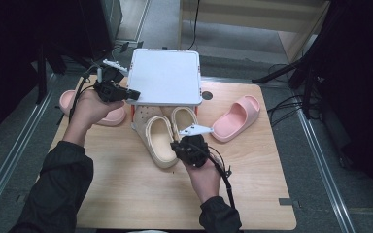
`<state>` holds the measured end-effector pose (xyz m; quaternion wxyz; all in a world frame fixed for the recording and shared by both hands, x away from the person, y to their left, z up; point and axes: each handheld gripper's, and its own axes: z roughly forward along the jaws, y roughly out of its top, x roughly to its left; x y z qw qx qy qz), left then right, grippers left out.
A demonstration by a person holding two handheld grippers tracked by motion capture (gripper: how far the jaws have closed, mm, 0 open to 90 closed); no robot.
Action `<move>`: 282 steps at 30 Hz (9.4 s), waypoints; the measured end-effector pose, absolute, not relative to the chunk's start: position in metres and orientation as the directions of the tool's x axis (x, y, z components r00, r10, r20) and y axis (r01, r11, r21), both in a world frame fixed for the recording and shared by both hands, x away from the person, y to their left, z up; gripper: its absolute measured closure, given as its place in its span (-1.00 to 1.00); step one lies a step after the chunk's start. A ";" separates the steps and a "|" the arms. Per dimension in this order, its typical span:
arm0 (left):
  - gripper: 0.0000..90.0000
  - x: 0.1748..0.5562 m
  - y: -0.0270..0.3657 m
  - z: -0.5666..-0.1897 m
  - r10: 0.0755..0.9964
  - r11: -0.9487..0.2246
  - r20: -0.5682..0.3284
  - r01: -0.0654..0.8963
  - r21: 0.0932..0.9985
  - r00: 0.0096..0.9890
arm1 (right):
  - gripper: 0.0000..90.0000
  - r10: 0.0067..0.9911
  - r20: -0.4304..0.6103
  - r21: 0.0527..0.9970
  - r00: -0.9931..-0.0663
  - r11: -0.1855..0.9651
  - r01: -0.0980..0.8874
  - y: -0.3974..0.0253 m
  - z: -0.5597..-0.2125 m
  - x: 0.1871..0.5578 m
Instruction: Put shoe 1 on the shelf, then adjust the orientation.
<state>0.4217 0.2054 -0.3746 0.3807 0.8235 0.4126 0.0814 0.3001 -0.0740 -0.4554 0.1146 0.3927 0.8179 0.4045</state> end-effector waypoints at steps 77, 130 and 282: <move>0.99 0.421 0.204 -0.374 0.754 -0.358 -0.187 0.633 0.687 0.629 | 1.00 0.773 0.038 0.724 -0.633 0.415 0.550 0.012 -0.501 0.367; 0.99 0.420 0.206 -0.375 0.755 -0.349 -0.187 0.627 0.696 0.628 | 1.00 0.819 0.062 0.680 -0.571 0.384 0.624 -0.084 -0.505 0.363; 0.07 0.423 0.398 -0.510 0.979 0.089 -0.201 0.827 0.554 0.029 | 0.25 0.657 0.230 0.644 -0.718 0.450 0.619 -0.147 -0.492 0.309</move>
